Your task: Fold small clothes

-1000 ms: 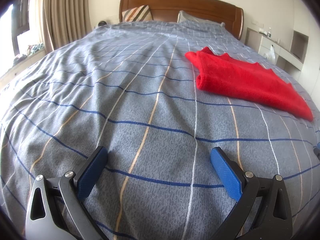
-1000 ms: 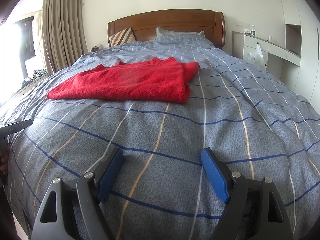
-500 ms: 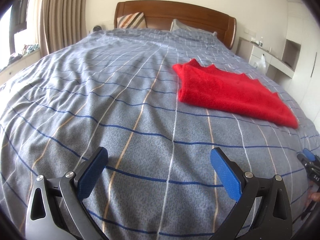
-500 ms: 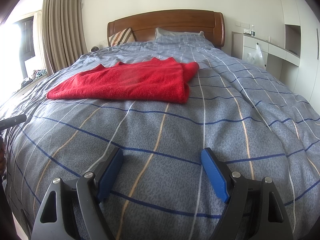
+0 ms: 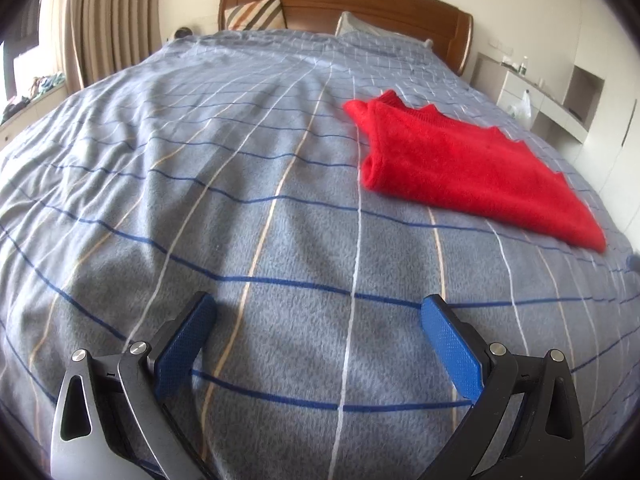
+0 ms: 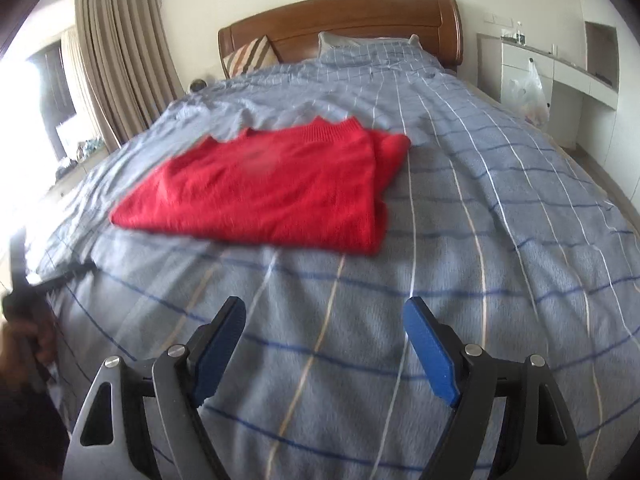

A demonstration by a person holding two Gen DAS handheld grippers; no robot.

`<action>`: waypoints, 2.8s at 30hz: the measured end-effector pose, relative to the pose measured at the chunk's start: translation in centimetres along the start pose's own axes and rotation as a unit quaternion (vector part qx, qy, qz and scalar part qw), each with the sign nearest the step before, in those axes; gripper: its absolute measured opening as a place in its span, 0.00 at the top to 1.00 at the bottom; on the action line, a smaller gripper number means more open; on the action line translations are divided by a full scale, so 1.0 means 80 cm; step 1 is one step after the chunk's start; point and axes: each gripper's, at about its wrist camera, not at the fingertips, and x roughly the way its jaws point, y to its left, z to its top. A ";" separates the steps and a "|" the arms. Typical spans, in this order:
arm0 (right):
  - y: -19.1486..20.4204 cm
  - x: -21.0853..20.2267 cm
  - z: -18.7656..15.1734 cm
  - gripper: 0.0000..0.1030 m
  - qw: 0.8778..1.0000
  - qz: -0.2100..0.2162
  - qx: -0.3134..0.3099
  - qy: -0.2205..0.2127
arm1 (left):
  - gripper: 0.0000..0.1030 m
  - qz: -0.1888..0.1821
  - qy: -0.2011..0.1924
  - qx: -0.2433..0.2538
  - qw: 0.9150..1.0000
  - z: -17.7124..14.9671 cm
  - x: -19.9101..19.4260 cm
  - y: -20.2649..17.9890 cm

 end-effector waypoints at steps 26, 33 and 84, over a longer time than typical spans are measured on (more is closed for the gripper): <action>0.154 0.170 0.228 0.83 0.986 0.086 0.040 0.140 | 0.01 0.007 -0.010 -0.077 0.997 0.016 -0.020 0.065; 0.276 0.267 0.177 0.83 0.979 0.081 -0.027 0.184 | 0.01 0.013 -0.010 -0.071 0.997 0.015 -0.019 0.069; 0.171 0.121 0.047 0.26 0.991 0.087 -0.063 0.082 | 0.01 -0.065 -0.005 -0.085 0.994 0.052 -0.031 0.056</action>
